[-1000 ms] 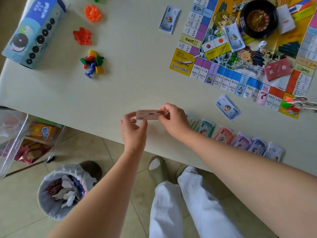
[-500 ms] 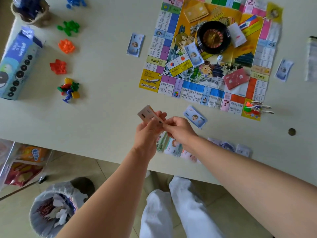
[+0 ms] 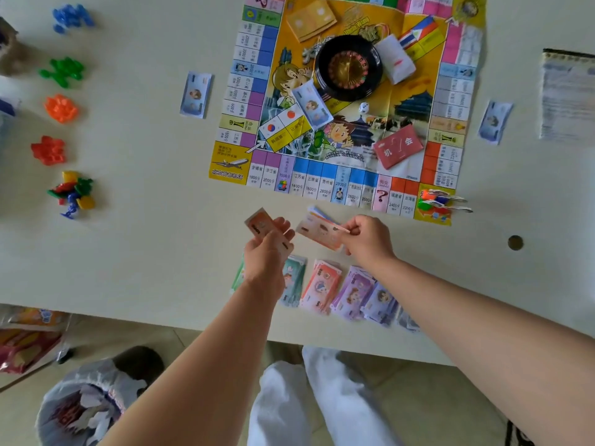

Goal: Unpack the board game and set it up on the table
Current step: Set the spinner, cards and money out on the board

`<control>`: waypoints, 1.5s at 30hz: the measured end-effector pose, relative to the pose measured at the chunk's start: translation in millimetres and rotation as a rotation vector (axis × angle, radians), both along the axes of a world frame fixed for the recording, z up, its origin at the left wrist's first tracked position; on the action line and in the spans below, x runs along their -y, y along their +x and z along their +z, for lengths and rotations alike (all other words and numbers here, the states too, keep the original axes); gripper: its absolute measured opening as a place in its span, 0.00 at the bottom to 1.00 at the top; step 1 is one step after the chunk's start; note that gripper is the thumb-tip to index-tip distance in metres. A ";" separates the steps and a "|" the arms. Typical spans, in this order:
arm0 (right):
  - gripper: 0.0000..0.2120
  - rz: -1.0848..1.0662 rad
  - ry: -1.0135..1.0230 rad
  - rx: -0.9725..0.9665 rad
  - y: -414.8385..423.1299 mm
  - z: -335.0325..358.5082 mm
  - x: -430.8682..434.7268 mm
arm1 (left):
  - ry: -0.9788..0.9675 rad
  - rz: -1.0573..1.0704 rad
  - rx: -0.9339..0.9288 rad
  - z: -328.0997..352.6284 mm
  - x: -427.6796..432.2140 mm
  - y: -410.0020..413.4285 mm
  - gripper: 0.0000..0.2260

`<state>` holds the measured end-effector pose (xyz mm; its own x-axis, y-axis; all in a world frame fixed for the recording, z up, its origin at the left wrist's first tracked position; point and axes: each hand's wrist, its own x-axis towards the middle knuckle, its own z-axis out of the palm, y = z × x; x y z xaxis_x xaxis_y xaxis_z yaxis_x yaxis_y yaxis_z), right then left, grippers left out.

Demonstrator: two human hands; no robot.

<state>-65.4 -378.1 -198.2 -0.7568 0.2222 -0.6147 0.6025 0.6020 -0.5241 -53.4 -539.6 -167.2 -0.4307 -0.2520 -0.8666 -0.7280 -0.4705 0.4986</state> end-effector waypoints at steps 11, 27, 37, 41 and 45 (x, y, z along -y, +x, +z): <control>0.17 0.364 0.221 0.004 -14.9 15.2 -6.0 | 0.012 -0.127 0.014 -8.1 2.2 -15.1 0.05; 0.04 -0.013 -0.422 0.113 -125.5 31.7 130.4 | 0.020 -0.217 -0.067 13.0 102.8 -123.9 0.06; 0.08 -0.269 -0.289 0.025 -226.6 -0.9 243.5 | -0.086 -0.223 -0.105 -3.5 219.4 -207.1 0.12; 0.17 -0.164 0.048 0.047 -239.4 -13.6 249.2 | -0.093 -0.288 -0.105 -14.4 228.8 -229.0 0.10; 0.17 -0.091 -0.062 0.033 -242.7 -1.8 238.2 | -0.103 -0.358 -0.095 -15.7 221.6 -243.0 0.07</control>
<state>-308.1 -616.3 -200.0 -0.7146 0.2495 -0.6535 0.6703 0.5113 -0.5378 -296.4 -761.2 -182.9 -0.5841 -0.1548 -0.7968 -0.7857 -0.1388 0.6029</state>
